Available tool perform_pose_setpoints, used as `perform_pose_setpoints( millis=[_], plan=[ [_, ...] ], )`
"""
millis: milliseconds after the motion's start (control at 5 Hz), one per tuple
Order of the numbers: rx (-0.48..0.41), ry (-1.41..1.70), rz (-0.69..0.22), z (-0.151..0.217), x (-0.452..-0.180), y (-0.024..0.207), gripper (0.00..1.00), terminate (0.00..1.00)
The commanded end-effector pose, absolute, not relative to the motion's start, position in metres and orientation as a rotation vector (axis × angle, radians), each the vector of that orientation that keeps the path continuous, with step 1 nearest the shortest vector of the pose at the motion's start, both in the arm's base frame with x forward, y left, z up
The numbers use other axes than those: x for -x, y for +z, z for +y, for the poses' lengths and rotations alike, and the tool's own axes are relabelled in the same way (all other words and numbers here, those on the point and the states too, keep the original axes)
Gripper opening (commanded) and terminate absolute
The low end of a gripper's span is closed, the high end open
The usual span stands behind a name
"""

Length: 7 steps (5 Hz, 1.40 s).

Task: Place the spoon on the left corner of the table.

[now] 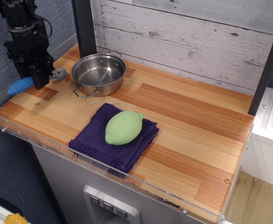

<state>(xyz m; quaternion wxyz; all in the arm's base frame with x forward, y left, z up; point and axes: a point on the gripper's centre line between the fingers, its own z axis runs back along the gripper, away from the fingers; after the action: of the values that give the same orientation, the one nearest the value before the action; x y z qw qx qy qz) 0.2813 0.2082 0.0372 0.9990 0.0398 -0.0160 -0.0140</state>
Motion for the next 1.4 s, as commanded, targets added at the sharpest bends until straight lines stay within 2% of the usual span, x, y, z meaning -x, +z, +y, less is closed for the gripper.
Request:
perform_pose_setpoints(
  millis=[0, 400, 600, 800, 1000, 1200],
  plan=[
    [-0.072, -0.052, -0.002, 0.209, -0.275, 0.035, 0.00, 0.00],
    [-0.044, -0.039, 0.009, 0.202, -0.264, 0.033, 0.00, 0.00],
    [-0.042, -0.013, -0.001, 0.201, -0.262, 0.040, 1.00, 0.00],
    [-0.065, 0.002, -0.049, 0.198, -0.257, 0.060, 1.00, 0.00],
    [-0.101, -0.006, -0.126, 0.191, -0.251, 0.102, 1.00, 0.00],
    [-0.103, -0.062, -0.202, 0.167, -0.252, 0.145, 1.00, 0.00]
  ],
)
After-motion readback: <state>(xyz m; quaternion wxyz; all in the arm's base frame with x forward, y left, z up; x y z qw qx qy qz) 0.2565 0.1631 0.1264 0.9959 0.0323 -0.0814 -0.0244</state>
